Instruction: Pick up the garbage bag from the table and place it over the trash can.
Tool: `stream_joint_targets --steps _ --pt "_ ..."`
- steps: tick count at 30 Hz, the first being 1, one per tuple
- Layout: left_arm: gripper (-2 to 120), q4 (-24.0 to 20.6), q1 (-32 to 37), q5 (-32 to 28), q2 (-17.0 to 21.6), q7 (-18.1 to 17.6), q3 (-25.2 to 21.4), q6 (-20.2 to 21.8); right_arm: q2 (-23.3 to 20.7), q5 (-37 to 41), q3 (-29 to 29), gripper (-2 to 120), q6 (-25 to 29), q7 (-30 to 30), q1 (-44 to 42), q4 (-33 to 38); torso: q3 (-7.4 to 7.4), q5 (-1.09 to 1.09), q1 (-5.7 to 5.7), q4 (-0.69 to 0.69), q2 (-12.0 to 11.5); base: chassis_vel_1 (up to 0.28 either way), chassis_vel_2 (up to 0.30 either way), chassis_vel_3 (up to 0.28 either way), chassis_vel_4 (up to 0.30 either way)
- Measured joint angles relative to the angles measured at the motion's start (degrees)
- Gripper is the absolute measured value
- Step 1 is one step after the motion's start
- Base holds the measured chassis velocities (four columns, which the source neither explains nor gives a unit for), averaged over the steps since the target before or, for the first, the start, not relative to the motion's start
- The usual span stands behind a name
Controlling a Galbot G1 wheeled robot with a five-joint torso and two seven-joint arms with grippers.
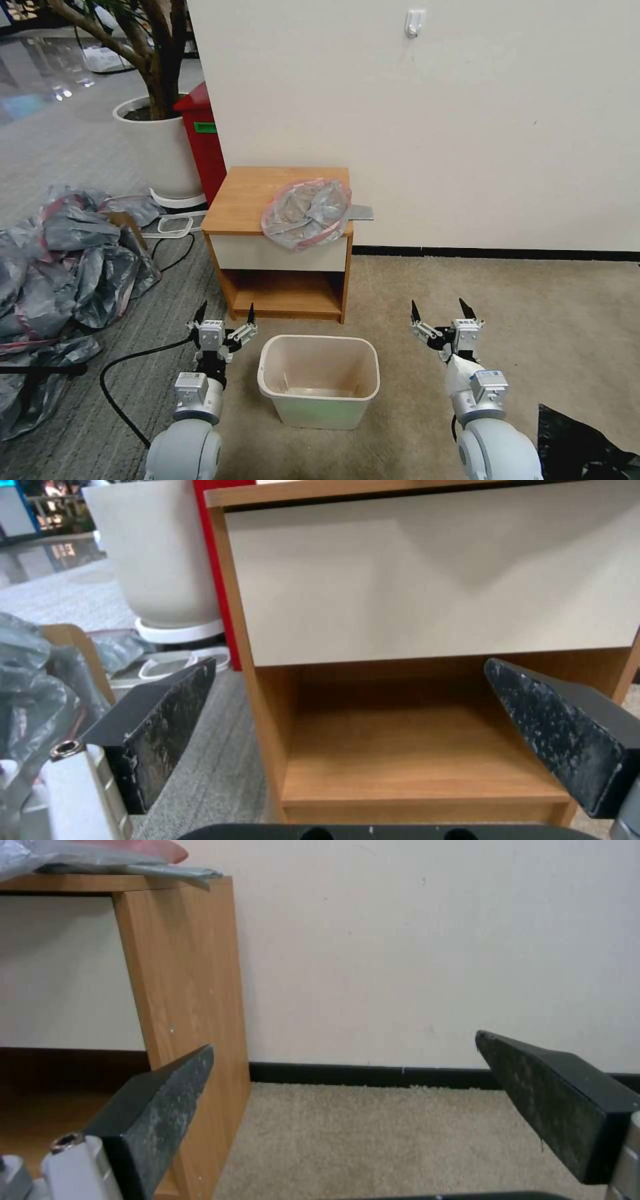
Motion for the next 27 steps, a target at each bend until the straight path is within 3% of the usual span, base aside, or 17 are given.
stream_joint_targets --steps 27 --pt "100 0.0 0.0 0.0 0.0 0.0 0.0 0.0 0.0 0.0 0.0 100 0.0 0.0 0.0 0.0 0.00 0.00 0.00 0.00 0.0 0.000 0.000 0.000 0.000"
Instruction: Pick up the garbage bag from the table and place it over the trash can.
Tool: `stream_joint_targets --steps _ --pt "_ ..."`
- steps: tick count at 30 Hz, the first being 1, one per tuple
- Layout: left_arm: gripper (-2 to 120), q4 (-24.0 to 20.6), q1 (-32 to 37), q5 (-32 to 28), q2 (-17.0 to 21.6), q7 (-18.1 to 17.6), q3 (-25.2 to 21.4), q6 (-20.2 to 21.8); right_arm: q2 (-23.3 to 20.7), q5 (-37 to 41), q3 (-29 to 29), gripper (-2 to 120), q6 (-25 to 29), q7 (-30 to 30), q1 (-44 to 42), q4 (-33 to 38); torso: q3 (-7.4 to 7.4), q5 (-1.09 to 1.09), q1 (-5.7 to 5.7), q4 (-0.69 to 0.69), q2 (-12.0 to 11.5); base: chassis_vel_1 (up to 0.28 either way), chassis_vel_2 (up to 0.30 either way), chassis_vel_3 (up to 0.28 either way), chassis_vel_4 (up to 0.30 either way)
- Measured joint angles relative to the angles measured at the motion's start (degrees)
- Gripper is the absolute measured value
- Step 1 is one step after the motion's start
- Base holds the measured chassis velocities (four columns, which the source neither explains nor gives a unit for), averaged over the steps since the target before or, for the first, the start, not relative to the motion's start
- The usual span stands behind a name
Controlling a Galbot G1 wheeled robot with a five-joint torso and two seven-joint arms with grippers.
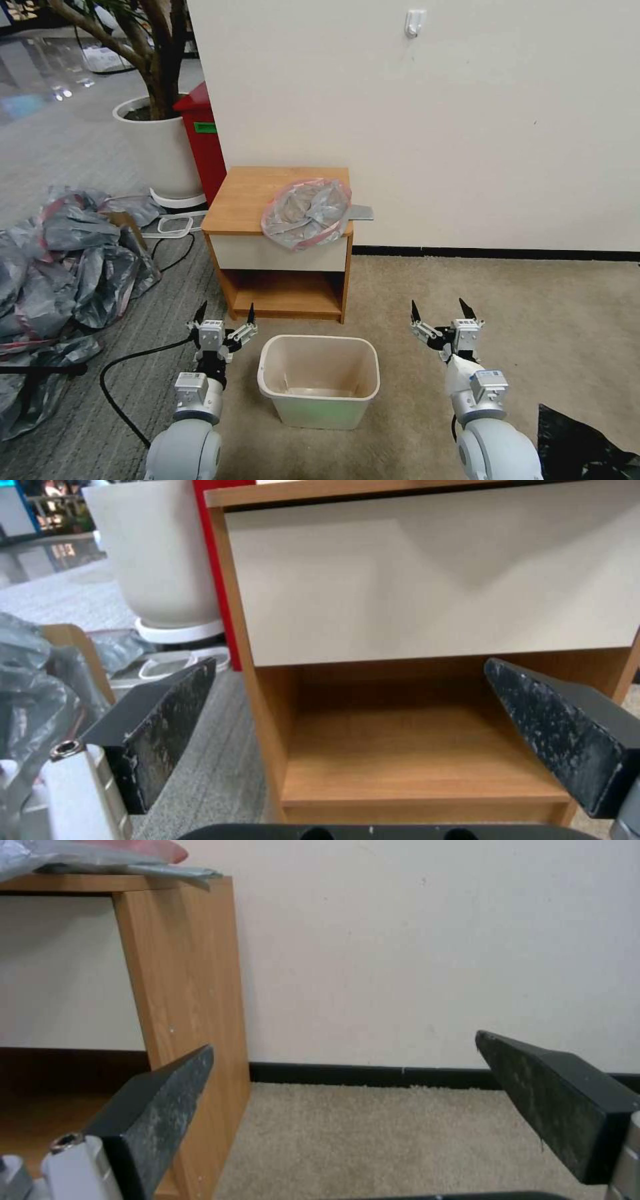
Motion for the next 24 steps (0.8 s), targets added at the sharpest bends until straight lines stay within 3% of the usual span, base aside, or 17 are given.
stream_joint_targets --steps 16,20,24 --pt "100 -0.2 0.1 0.0 0.0 0.0 0.0 0.0 0.0 0.0 0.0 100 0.0 0.0 -0.1 0.1 0.00 0.00 0.00 0.00 0.0 0.000 0.000 0.000 0.000" --pt "100 -2.9 1.8 -1.1 0.8 -0.2 -0.8 1.0 0.1 0.0 0.0 100 0.0 0.1 -0.4 0.7 0.00 -0.02 0.00 -0.01 0.0 0.000 0.000 0.000 0.000" --pt "100 -10.1 6.3 -4.0 2.9 -1.4 -2.8 3.7 1.5 0.9 -0.6 100 -0.6 1.8 -3.9 6.2 0.00 0.00 0.00 0.00 0.0 0.000 0.000 0.000 0.000"
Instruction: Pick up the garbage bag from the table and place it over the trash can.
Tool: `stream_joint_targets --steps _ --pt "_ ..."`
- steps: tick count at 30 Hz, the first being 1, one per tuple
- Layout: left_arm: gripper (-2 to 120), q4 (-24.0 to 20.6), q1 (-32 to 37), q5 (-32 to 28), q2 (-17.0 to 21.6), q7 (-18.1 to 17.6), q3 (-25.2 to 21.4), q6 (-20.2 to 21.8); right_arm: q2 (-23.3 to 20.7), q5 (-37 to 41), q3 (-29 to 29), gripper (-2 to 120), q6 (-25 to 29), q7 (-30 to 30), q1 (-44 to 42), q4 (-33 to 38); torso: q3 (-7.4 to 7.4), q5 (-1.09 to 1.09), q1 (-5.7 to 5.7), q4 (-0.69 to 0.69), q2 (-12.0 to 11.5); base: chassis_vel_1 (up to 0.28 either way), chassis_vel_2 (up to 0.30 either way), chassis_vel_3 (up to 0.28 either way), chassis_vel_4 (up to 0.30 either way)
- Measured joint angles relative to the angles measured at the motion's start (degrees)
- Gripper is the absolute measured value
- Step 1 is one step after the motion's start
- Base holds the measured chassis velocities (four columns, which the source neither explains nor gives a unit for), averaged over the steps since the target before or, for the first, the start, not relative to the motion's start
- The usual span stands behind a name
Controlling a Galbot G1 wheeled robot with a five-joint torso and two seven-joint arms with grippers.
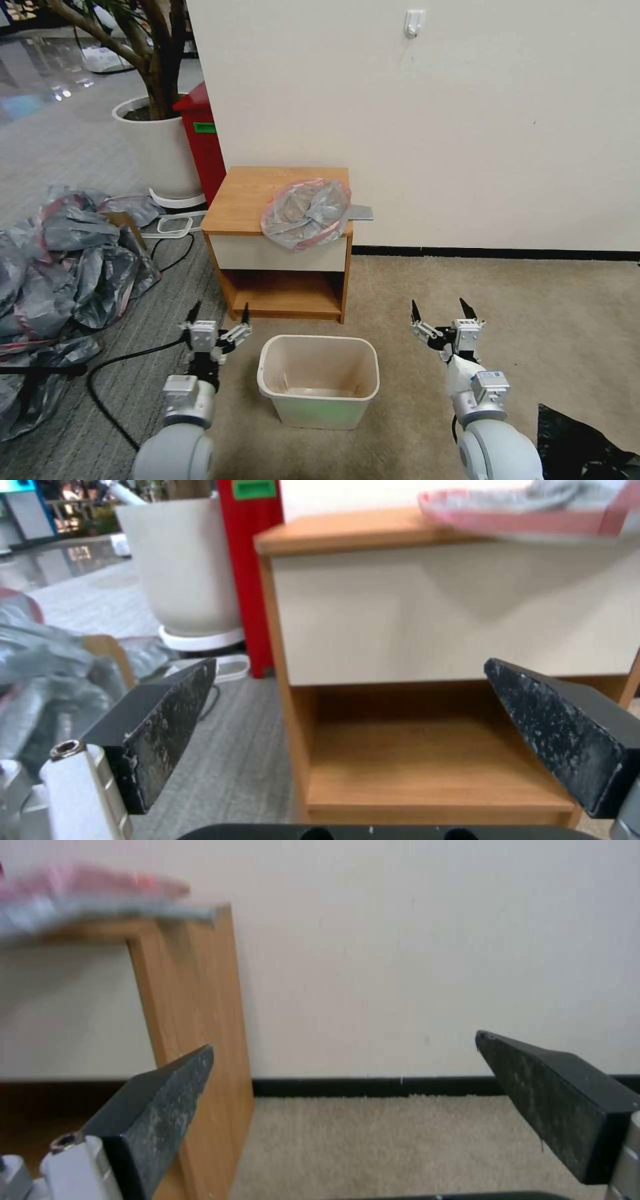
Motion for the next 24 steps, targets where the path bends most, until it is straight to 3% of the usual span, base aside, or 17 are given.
stream_joint_targets --steps 6,10,13,24 --pt "100 -6.2 3.9 -2.6 1.8 -1.0 -1.7 2.4 1.8 1.2 -0.8 100 -0.8 2.3 -4.4 7.0 0.00 -0.01 0.00 0.00 0.0 0.000 0.000 0.000 0.000" --pt "100 -14.5 9.2 -6.0 4.2 -2.4 -4.1 5.6 4.1 2.5 -1.9 100 -1.9 5.1 -10.2 15.6 -0.01 -0.03 0.00 -0.01 0.0 0.000 0.000 0.000 0.000" --pt "100 -18.2 11.8 -7.6 5.4 -3.1 -5.3 7.0 4.1 2.6 -2.5 100 -2.5 5.5 -11.1 16.0 -0.01 0.03 0.00 0.00 0.0 0.000 0.000 0.000 0.000" --pt "100 -19.1 14.5 -12.9 9.5 -5.7 -7.4 11.5 1.5 4.4 -2.5 100 -3.0 5.5 -8.7 12.4 0.00 0.00 -0.01 0.00 0.0 0.000 0.000 0.000 0.000"
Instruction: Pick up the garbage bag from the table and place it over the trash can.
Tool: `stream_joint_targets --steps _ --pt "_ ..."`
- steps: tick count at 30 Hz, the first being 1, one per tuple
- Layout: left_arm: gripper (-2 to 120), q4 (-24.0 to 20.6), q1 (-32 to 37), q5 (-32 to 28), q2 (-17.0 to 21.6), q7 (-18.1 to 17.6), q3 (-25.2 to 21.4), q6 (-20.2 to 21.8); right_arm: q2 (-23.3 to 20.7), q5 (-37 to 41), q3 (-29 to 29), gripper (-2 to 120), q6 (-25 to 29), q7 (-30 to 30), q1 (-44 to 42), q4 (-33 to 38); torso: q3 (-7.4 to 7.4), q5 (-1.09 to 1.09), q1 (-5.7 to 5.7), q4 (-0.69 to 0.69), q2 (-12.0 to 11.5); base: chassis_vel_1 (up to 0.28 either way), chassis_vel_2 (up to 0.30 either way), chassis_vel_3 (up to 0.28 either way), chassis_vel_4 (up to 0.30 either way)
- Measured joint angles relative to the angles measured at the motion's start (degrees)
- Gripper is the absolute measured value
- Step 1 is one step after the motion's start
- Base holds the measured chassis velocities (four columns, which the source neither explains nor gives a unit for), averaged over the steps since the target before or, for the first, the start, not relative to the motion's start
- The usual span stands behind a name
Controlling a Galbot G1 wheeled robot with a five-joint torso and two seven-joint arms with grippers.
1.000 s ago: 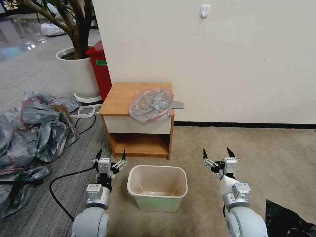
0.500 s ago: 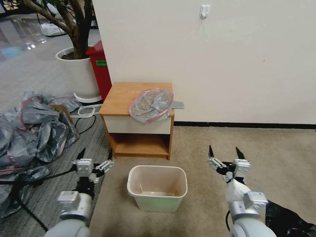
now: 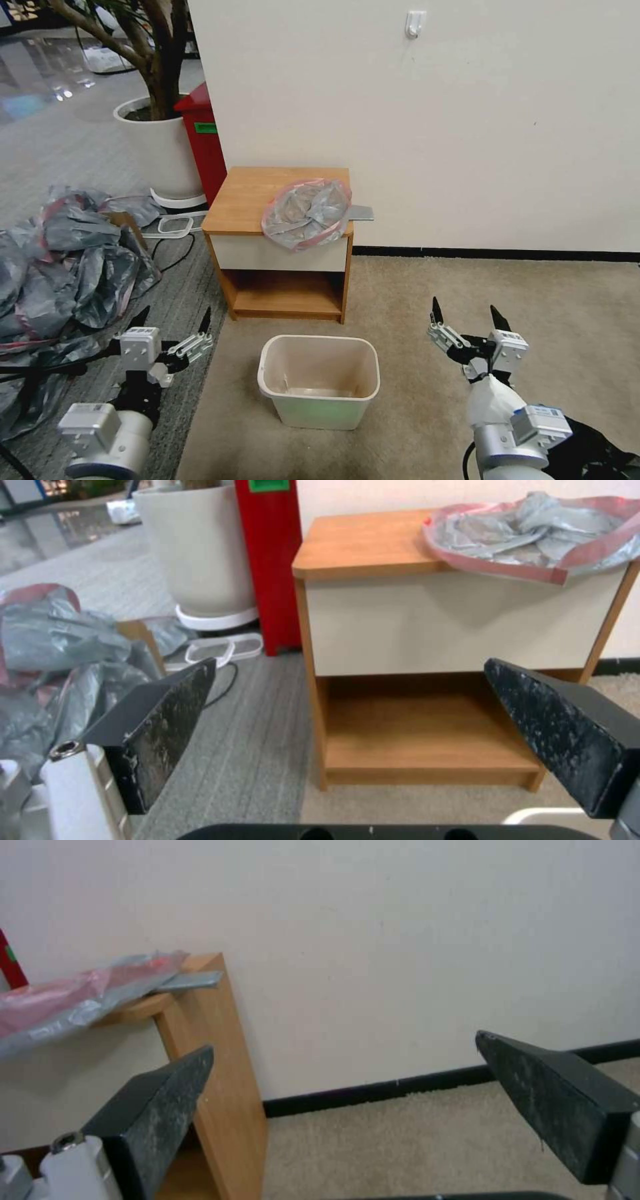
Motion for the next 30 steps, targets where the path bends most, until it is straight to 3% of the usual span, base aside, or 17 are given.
stream_joint_targets --steps 5,8,9,13,14,18,19,22,26,30 --pt "100 0.1 -0.1 -0.7 0.2 -0.1 0.1 -0.2 -1.4 3.3 0.3 100 -0.1 0.0 2.6 -1.7 0.00 0.00 0.00 0.00 0.0 0.000 0.000 0.000 0.000" --pt "100 0.3 0.1 -1.6 0.5 -0.2 -0.2 -0.2 -2.7 13.9 0.2 100 -2.1 0.0 7.1 -3.6 0.01 0.00 0.00 0.00 0.0 0.000 0.000 0.000 0.000" --pt "100 0.3 0.1 -1.6 0.5 -0.2 -0.2 -0.2 -2.7 13.9 0.2 100 -2.1 0.0 7.1 -3.6 0.01 0.00 0.00 0.00 0.0 0.000 0.000 0.000 0.000" --pt "100 0.4 0.3 -2.6 0.1 -0.6 -0.6 0.5 -4.1 31.6 -0.7 100 -3.3 -0.3 16.4 -10.1 0.01 0.00 0.00 0.00 0.0 0.000 0.000 0.000 0.000" --pt "100 0.4 0.3 -2.6 0.1 -0.6 -0.6 0.5 -4.1 31.6 -0.7 100 -3.3 -0.3 16.4 -10.1 0.01 0.00 0.00 0.00 0.0 0.000 0.000 0.000 0.000" --pt "100 0.4 0.4 -2.6 -0.7 -0.6 -1.3 0.6 -5.3 48.7 -2.1 100 -3.7 0.6 26.1 -17.7 0.01 0.01 0.00 0.00 0.0 0.000 0.000 0.000 0.000" --pt "100 0.4 0.4 -2.6 -0.7 -0.6 -1.3 0.6 -5.3 48.7 -2.1 100 -3.7 0.6 26.1 -17.7 0.01 0.01 0.00 0.00 0.0 0.000 0.000 0.000 0.000" --pt "100 0.4 0.5 -2.4 -1.0 -0.6 -2.0 0.5 -5.5 62.7 -2.1 100 -5.6 3.0 33.1 -22.3 0.01 0.00 0.00 0.01 0.0 0.000 0.000 0.000 0.000" --pt "100 0.5 0.4 -2.4 -1.5 -0.2 -4.0 0.3 -5.7 70.5 -2.4 100 -7.2 4.6 39.7 -27.9 0.01 0.00 0.00 0.01 0.0 0.000 0.000 0.000 0.000" --pt "100 0.5 0.8 -2.4 -1.8 -0.1 -5.4 -0.2 -6.1 72.4 -3.8 100 -7.7 4.6 44.3 -33.2 0.02 0.00 0.00 0.01 0.0 0.000 0.000 0.000 0.000"
